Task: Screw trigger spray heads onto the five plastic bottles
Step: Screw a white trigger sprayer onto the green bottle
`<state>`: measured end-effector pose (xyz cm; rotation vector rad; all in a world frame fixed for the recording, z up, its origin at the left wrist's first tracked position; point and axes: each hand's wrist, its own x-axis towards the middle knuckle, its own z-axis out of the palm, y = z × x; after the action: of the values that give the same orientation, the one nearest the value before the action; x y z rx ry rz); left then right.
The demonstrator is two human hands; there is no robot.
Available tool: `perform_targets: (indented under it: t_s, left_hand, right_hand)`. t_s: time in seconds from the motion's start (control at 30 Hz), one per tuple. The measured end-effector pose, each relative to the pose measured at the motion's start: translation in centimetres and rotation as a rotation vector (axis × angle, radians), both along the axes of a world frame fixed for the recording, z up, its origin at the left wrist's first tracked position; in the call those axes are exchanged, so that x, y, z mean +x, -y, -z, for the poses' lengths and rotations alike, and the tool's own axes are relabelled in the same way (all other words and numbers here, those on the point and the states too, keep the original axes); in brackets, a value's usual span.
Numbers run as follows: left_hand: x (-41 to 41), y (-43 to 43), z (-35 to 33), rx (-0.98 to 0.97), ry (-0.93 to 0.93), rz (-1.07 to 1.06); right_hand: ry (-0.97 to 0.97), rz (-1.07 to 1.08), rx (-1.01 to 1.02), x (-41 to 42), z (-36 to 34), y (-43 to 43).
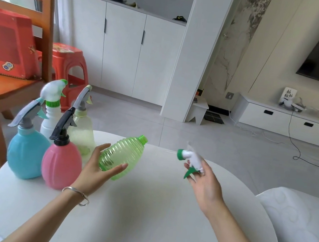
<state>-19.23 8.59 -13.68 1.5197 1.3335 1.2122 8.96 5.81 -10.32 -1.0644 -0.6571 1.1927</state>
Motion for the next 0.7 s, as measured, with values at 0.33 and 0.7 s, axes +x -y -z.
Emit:
perform_targets:
  t_s: [0.33, 0.7]
  left_hand:
    - [0.3, 0.6, 0.2, -0.063, 0.007, 0.029]
    - [0.4, 1.0, 0.4, -0.11, 0.01, 0.085]
  right_hand:
    - [-0.217, 0.179, -0.068, 2.4, 0.6, 0.9]
    - [-0.192, 0.126, -0.082, 2.2, 0.6, 1.2]
